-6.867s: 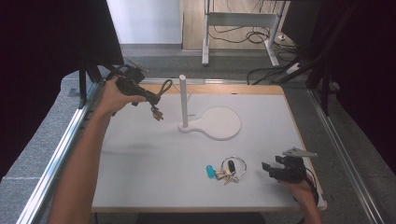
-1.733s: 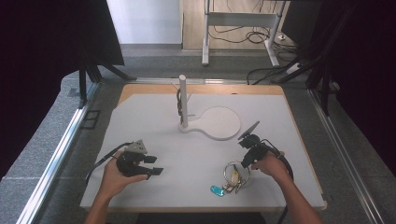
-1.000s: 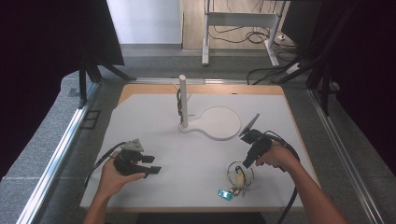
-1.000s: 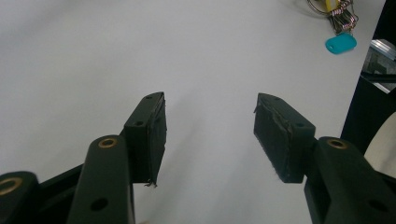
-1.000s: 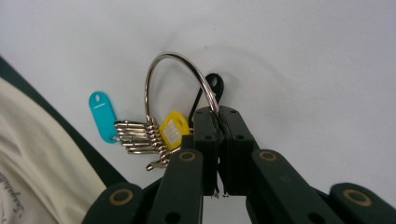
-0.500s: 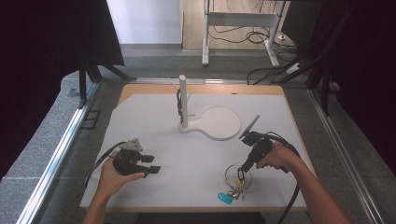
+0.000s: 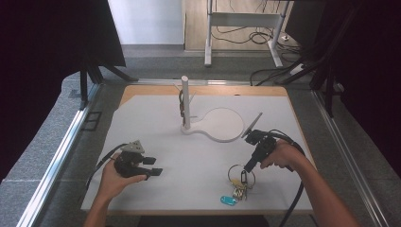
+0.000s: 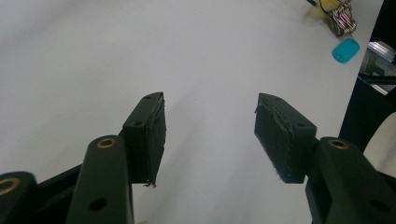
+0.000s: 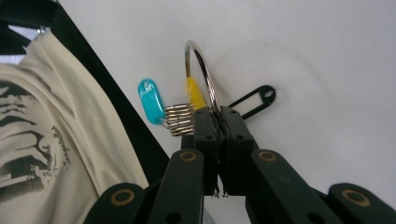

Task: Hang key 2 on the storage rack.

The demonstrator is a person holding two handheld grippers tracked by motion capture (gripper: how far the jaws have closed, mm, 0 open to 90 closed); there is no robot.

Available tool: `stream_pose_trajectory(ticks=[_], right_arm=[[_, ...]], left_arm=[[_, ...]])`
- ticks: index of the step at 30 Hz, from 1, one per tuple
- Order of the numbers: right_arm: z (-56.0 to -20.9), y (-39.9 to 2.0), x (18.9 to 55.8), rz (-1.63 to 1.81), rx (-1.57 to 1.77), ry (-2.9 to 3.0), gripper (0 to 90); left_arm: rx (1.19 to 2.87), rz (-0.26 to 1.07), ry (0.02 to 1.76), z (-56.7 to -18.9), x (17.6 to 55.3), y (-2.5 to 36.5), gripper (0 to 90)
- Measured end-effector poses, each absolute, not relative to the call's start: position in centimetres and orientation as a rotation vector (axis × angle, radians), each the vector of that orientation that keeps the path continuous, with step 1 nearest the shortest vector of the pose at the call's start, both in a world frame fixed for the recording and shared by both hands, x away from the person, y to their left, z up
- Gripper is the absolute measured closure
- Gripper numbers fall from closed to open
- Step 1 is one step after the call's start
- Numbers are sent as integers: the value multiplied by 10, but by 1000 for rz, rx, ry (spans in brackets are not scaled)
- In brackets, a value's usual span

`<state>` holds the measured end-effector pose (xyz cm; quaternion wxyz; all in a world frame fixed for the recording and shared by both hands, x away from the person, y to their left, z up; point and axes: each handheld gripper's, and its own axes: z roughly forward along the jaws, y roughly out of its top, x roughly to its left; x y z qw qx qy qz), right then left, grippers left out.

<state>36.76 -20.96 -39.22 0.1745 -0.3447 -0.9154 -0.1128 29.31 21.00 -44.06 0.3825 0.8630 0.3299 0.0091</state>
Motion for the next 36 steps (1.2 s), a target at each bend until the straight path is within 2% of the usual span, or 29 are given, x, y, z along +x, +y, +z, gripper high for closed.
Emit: stream_pose_trajectory(ticks=[21, 36], right_arm=[[-340, -201, 389, -521, -994, -2629, 865], [-320, -197, 406, -597, -1040, -2642, 865]], left_arm=[[2207, 25, 843, -441, 293, 210, 441], [2209, 24, 845, -442, 293, 210, 441]])
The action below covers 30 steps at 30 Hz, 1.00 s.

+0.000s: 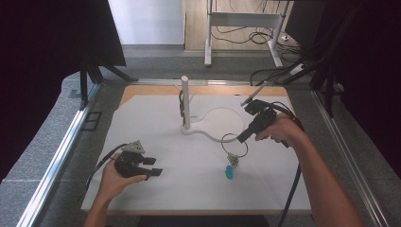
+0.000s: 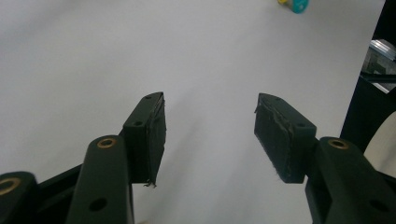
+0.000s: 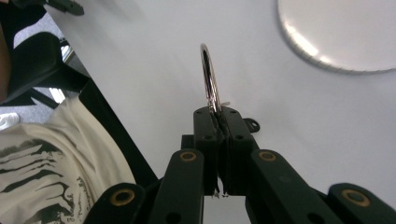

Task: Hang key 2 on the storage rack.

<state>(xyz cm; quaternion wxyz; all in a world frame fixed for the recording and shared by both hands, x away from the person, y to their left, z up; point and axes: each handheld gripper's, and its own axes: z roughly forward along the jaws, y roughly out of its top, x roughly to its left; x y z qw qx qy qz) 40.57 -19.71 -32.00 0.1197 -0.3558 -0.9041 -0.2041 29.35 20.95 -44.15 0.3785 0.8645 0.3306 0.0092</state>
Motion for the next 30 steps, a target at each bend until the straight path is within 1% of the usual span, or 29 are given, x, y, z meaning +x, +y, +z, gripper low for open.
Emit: stream_pose_trajectory(ticks=[30], right_arm=[[-291, -207, 433, -771, -1144, -2634, 865]], left_arm=[[2216, 18, 844, -442, 294, 209, 442]])
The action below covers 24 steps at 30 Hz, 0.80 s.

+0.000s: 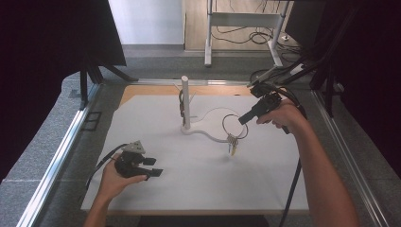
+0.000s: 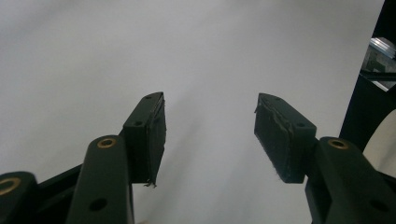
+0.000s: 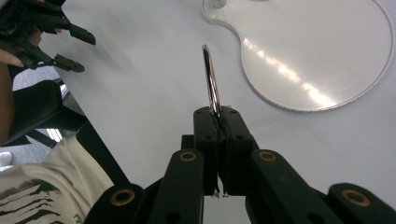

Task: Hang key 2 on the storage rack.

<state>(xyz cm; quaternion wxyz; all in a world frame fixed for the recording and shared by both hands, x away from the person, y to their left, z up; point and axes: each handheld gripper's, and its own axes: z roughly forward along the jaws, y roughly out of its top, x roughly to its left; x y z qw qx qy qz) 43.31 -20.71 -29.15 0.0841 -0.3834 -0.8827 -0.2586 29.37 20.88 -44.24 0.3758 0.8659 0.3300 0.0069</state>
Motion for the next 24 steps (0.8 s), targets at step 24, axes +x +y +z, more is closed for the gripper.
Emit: stream_pose_trajectory(ticks=[24], right_arm=[[-283, -199, 454, -841, -1194, -2627, 865]], left_arm=[[2213, 21, 843, -441, 293, 210, 442]])
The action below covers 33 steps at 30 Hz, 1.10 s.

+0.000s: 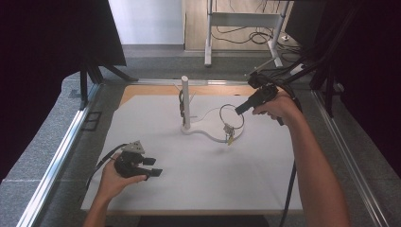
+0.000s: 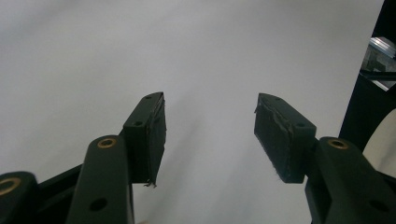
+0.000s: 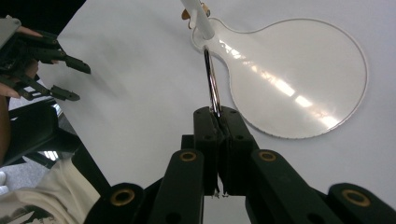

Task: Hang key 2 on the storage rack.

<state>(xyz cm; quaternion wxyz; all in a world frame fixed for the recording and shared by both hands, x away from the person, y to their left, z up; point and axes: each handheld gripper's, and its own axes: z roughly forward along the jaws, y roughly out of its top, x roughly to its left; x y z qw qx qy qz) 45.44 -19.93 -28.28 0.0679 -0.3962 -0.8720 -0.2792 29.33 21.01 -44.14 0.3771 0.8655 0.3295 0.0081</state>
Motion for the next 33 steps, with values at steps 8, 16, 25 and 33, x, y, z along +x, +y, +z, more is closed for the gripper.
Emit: stream_pose_trajectory(ticks=[8, 16, 25, 33], right_arm=[[-278, -200, 462, -884, -1227, -2611, 865], [-275, -197, 470, -914, -1235, -2607, 865], [-279, -190, 481, -924, -1233, -2600, 865], [-285, -180, 490, -924, -1233, -2606, 864]], left_arm=[[2217, 19, 840, -441, 293, 210, 442], [2218, 21, 840, -441, 293, 211, 442], [2216, 25, 842, -440, 293, 212, 442], [2219, 25, 841, -441, 293, 212, 442]])
